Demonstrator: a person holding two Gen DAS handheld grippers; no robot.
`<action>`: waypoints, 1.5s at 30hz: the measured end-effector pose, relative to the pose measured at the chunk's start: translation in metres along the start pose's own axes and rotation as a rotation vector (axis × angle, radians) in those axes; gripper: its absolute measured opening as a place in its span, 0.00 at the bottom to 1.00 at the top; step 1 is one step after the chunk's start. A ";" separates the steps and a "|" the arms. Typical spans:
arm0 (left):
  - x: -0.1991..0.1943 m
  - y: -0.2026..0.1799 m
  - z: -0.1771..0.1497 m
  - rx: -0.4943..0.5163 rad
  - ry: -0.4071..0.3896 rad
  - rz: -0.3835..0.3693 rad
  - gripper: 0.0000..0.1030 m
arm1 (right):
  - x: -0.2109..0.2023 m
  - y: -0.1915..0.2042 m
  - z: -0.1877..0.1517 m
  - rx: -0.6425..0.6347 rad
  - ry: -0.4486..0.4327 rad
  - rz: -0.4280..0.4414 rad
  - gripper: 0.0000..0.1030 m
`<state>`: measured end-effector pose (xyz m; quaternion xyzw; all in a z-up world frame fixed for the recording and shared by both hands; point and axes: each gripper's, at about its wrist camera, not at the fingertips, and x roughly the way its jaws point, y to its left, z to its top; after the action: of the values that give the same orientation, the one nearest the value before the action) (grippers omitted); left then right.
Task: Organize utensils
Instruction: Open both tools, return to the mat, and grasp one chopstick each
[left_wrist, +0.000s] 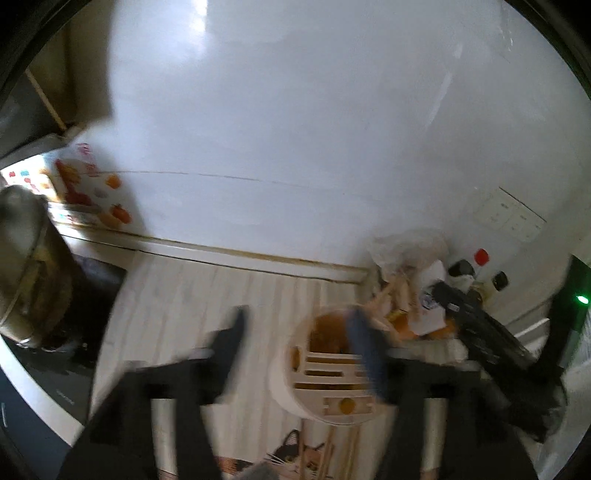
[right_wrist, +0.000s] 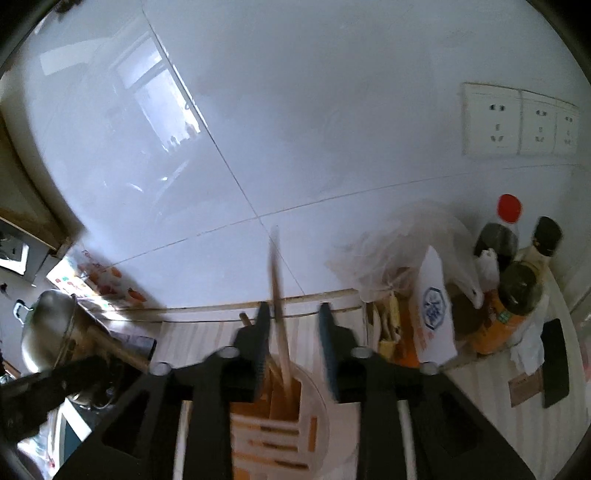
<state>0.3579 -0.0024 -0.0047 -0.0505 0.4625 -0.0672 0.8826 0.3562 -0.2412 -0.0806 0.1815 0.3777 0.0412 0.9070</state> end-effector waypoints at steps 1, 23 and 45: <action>-0.003 0.005 -0.002 -0.006 -0.019 0.013 0.73 | -0.006 -0.002 -0.001 0.004 -0.004 -0.002 0.38; 0.062 0.039 -0.152 0.065 0.197 0.222 1.00 | -0.072 -0.061 -0.126 0.048 0.110 -0.174 0.79; 0.185 -0.009 -0.276 0.175 0.566 0.096 0.05 | 0.010 -0.118 -0.264 0.158 0.609 -0.195 0.31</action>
<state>0.2341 -0.0493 -0.3095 0.0686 0.6844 -0.0765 0.7219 0.1706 -0.2701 -0.3012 0.1936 0.6493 -0.0230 0.7351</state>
